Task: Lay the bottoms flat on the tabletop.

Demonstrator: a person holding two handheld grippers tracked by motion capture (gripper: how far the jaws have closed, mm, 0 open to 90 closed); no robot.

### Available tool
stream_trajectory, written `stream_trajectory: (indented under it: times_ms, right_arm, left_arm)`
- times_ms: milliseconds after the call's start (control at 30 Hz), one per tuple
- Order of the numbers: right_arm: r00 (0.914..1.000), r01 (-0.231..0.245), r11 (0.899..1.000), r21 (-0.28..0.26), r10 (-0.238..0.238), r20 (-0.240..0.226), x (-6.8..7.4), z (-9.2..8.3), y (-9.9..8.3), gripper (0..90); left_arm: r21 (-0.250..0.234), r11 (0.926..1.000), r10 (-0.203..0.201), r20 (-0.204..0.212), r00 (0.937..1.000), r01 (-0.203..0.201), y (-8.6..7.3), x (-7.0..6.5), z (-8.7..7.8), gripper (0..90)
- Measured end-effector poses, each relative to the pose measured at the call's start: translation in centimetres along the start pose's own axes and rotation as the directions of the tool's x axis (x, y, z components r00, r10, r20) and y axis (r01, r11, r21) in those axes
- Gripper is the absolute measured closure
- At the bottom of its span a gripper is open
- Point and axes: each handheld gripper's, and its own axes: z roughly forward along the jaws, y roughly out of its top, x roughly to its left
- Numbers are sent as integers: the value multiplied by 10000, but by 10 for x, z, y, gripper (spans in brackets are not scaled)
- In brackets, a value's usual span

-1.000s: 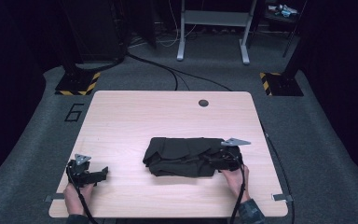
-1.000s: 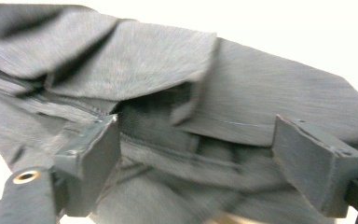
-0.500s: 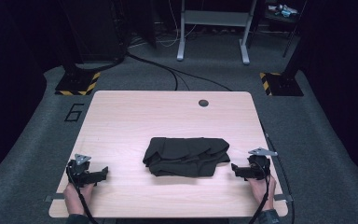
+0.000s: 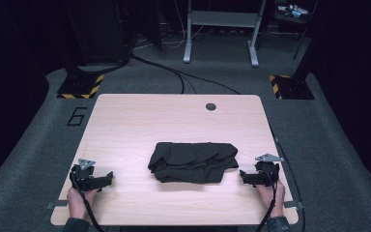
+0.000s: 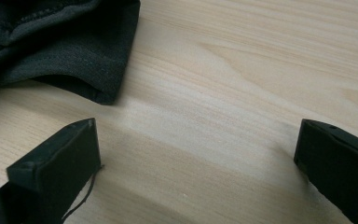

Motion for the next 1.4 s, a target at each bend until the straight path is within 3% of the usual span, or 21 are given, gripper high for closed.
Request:
stream_trajectory:
  times_ms: [100, 300, 333, 433, 467, 500, 533, 567, 600, 633, 667, 967, 1000, 1033, 1100, 1133, 1167, 1233, 1267, 1333, 1400]
  right_arm:
    - [10000, 33, 10000, 14, -33, 7, 0, 0, 0, 0]
    - [9999, -133, 9999, -16, 133, -1, 1, 0, 0, 0]
    - [9999, -128, 9999, -15, 128, -3, 1, 0, 0, 0]
    - [9999, -134, 9999, -15, 134, 2, 1, 0, 0, 0]
    - [9999, -139, 9999, -14, 139, 8, 1, 0, 0, 0]
    - [9999, -153, 9999, -13, 153, 18, 1, 0, 0, 0]
    - [9999, -160, 9999, -25, 160, 21, 0, 0, 0, 0]
    - [9999, -169, 9999, -21, 169, 28, 0, 0, 0, 0]
    - [9999, -167, 9999, -23, 167, 30, 0, 0, 0, 0]
    - [9999, -167, 9999, -23, 167, 30, 0, 0, 0, 0]
    - [9999, -170, 9999, -25, 170, 30, 0, 0, 0, 0]
    - [9998, -174, 9998, -23, 174, 34, 0, 0, 0, 0]
    - [9998, -175, 9998, -26, 176, 34, 0, 0, 0, 0]
    - [9998, -179, 9998, -25, 179, 33, 0, 0, 0, 0]
    - [9998, -181, 9998, -27, 181, 34, 0, 0, 0, 1]
    - [9998, -181, 9998, -27, 181, 34, 0, 0, 0, 1]
    - [9998, -195, 9998, -34, 195, 40, 0, 0, 0, 4]
    - [9998, -190, 9998, -28, 190, 54, 0, 0, 0, 4]
    - [9998, -185, 9998, -28, 186, 53, 0, 0, 0, 4]
    - [9998, -184, 9998, -26, 185, 52, 0, 0, 0, 4]
    - [9998, -182, 9998, -25, 182, 50, 0, -1, 0, 4]
  left_arm:
    - [-15, 10000, -9, 73, 10000, 9, 0, -6, -3, 66]
    - [-721, 9949, 784, 1040, 9915, -711, 16, -40, -14, 46]
    - [-721, 9949, 784, 1040, 9915, -711, 16, -40, -14, 39]
    - [-885, 9891, 1314, 1673, 9771, -1179, 29, -63, -21, 22]
    - [-885, 9891, 1314, 1673, 9771, -1179, 29, -63, -21, 19]
    - [-956, 9853, 1580, 1933, 9683, -1417, 35, -73, -25, 16]
    - [-956, 9853, 1580, 1933, 9683, -1417, 35, -73, -25, 11]
    - [-1159, 9791, 1898, 2268, 9553, -1670, 42, -86, -28, 9]
    - [-1207, 9778, 1962, 2421, 9502, -1712, 44, -90, -28, 7]
    - [-1207, 9778, 1962, 2421, 9502, -1712, 44, -90, -28, 1]
    - [-1305, 9734, 2180, 2731, 9369, -1884, 51, -101, -29, 0]
    - [-2107, 9340, 3469, 3427, 8731, -2884, 78, -154, -35, 0]
    - [-2115, 9285, 3642, 3572, 8601, -3053, 81, -162, -35, 0]
    - [-2166, 9256, 3716, 3637, 8542, -3104, 82, -168, -34, 0]
    - [-2266, 9141, 4010, 3812, 8330, -3363, 85, -185, -32, 0]
    - [-2266, 9141, 4010, 3812, 8330, -3363, 85, -185, -32, 0]
    - [-2280, 9048, 4236, 3960, 8147, -3596, 88, -197, -30, 0]
    - [-2310, 8927, 4499, 4043, 7963, -3870, 90, -211, -26, 0]
    - [-2352, 8912, 4528, 4120, 7907, -3878, 91, -219, -23, 0]
    - [-2308, 8813, 4726, 4252, 7719, -4125, 92, -231, -18, 0]
    - [-2197, 8765, 4808, 4457, 7552, -4283, 93, -240, -13, 0]
